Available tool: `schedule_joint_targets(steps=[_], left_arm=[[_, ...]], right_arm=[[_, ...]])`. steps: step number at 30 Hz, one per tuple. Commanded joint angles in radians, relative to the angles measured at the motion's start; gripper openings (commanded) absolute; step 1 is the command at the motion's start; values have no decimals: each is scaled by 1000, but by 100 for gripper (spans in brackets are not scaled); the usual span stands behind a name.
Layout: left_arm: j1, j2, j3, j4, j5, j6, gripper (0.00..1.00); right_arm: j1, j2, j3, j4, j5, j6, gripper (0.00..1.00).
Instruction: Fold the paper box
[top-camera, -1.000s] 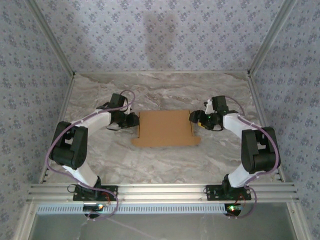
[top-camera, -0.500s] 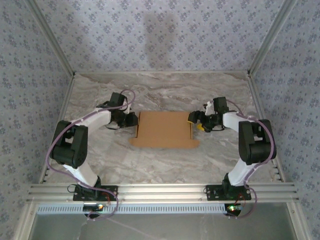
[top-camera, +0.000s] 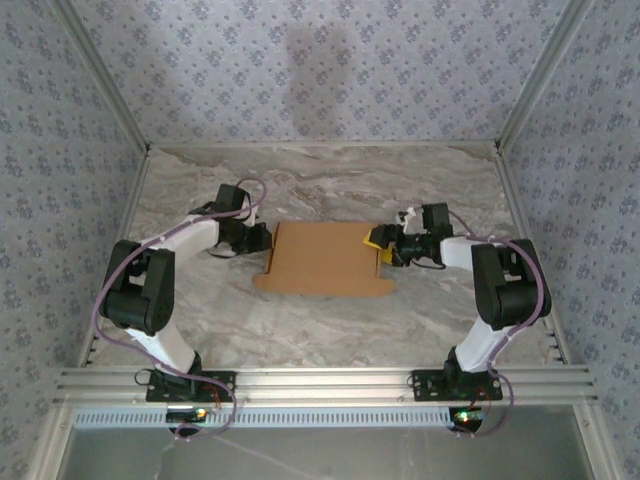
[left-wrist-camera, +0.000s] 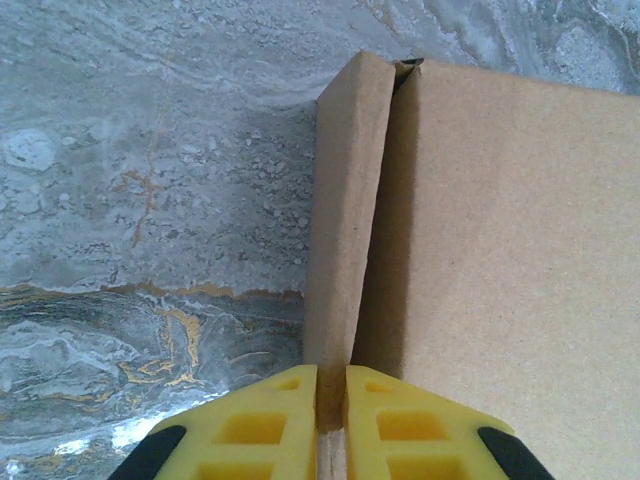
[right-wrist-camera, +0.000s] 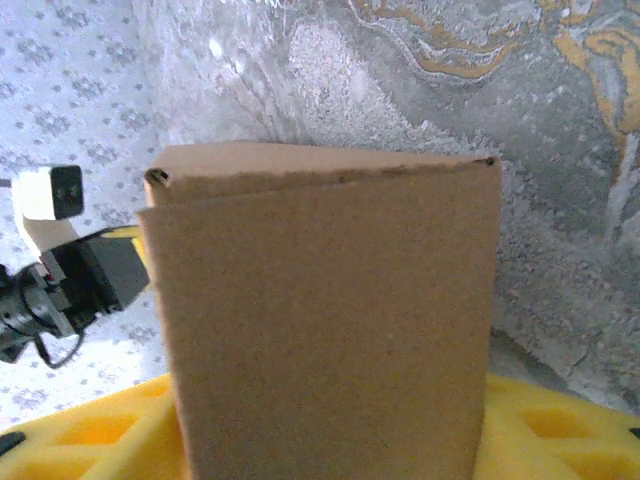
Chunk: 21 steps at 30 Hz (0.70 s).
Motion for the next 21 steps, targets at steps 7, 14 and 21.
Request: schedule_joint_targets(steps=[7,14,21], left_arm=[[-2,-114,-28,-128,-112,8,33],[-35,-519,-141,91,-170,250,54],[-422,-704,-199,82,-252,964,66]], right_arm=[[4,-88,-52,102,-28,241,48],[-18,-156,-51,-35,-10,197,45],[-20,-166,-63,-13,-60,244,45]])
